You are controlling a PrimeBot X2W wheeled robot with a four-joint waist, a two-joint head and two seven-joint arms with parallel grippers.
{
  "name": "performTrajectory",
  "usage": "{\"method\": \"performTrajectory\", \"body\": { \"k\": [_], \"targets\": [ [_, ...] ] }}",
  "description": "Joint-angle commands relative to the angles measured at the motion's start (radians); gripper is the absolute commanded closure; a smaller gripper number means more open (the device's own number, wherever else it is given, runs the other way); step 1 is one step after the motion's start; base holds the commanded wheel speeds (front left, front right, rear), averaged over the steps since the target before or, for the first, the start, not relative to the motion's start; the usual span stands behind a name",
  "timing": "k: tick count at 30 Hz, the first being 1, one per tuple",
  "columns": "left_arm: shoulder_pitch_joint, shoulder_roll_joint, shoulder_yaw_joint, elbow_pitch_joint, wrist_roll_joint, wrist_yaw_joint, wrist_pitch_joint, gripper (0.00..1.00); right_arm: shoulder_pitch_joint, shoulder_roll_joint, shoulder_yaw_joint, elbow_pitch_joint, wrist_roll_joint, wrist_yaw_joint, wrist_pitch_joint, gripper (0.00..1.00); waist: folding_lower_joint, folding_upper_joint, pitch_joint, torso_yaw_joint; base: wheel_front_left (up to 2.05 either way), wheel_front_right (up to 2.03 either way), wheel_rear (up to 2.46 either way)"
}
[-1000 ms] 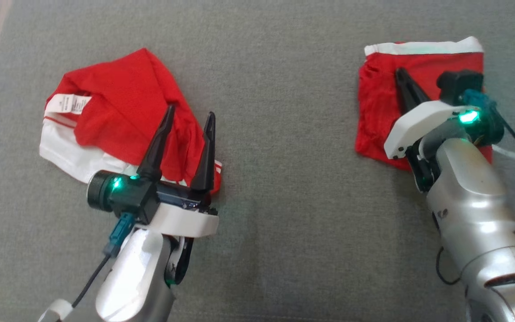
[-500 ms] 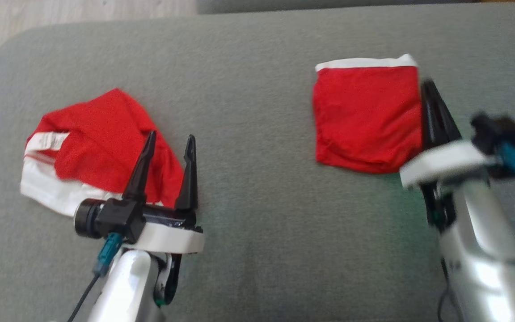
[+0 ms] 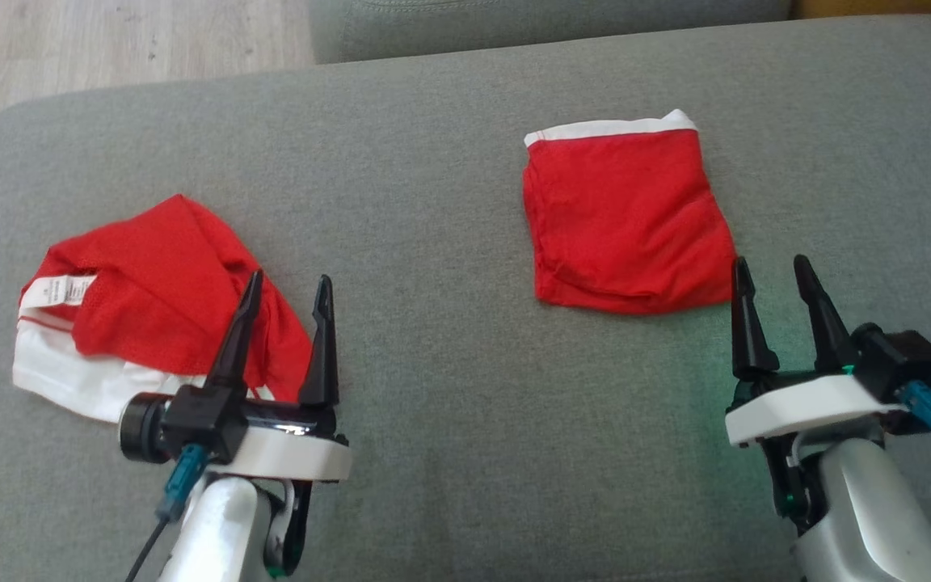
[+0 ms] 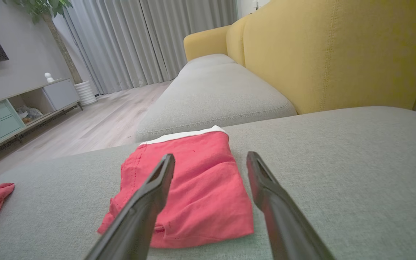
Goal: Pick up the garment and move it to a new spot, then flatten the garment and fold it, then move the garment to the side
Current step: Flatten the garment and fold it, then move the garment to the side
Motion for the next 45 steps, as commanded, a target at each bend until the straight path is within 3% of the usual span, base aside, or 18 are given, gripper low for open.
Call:
{"method": "performTrajectory", "body": {
  "k": [1, 8, 15, 25, 34, 35, 36, 45],
  "targets": [
    [-0.022, 0.004, 0.031, -0.03, 0.008, -0.004, -0.005, 0.0, -0.026, 0.001, 0.027, -0.04, -0.003, -0.001, 0.003, 0.0, 0.0, 0.0, 0.004, 0.005, 0.0, 0.0, 0.0],
    [-0.04, 0.002, 0.022, -0.035, 0.009, -0.011, -0.005, 0.0, -0.074, 0.001, 0.002, -0.066, -0.021, -0.001, 0.051, 0.0, 0.0, 0.0, 0.044, 0.036, 0.0, 0.0, 0.0],
    [-0.076, 0.0, 0.004, -0.04, 0.007, -0.019, -0.005, 0.0, -0.209, 0.001, -0.076, 0.002, -0.051, -0.001, 0.158, 0.0, 0.0, 0.0, 0.119, 0.083, 0.0, 0.0, 0.0],
    [-0.124, -0.001, -0.035, -0.034, -0.031, -0.015, -0.005, 0.0, -0.422, -0.01, -0.25, 0.237, -0.116, -0.001, 0.333, 0.0, 0.0, 0.0, 0.199, 0.145, 0.0, 0.0, 0.0],
    [-0.15, -0.001, -0.042, -0.034, -0.047, -0.004, -0.005, 0.0, -0.47, -0.04, -0.204, 0.415, -0.118, -0.001, 0.491, 0.0, 0.0, 0.0, 0.222, 0.16, 0.0, 0.0, 0.0],
    [-0.151, -0.001, -0.04, -0.034, -0.047, -0.003, -0.005, 0.0, -0.473, -0.043, -0.183, 0.423, -0.11, -0.001, 0.505, 0.29, 0.0, 0.0, 0.223, 0.159, 0.0, 0.0, 0.0],
    [-0.151, -0.001, -0.039, -0.035, -0.047, -0.002, -0.005, 0.0, -0.476, -0.048, -0.16, 0.423, -0.103, -0.001, 0.505, 1.0, 0.0, 0.0, 0.224, 0.158, 0.0, 0.0, 0.0],
    [-0.141, -0.001, -0.013, -0.03, -0.034, -0.003, -0.005, 0.0, -0.48, -0.176, 0.019, 0.353, -0.069, -0.001, 0.422, 1.0, 0.0, 0.0, 0.189, 0.114, 0.0, 0.0, 0.0]
  ]
}}
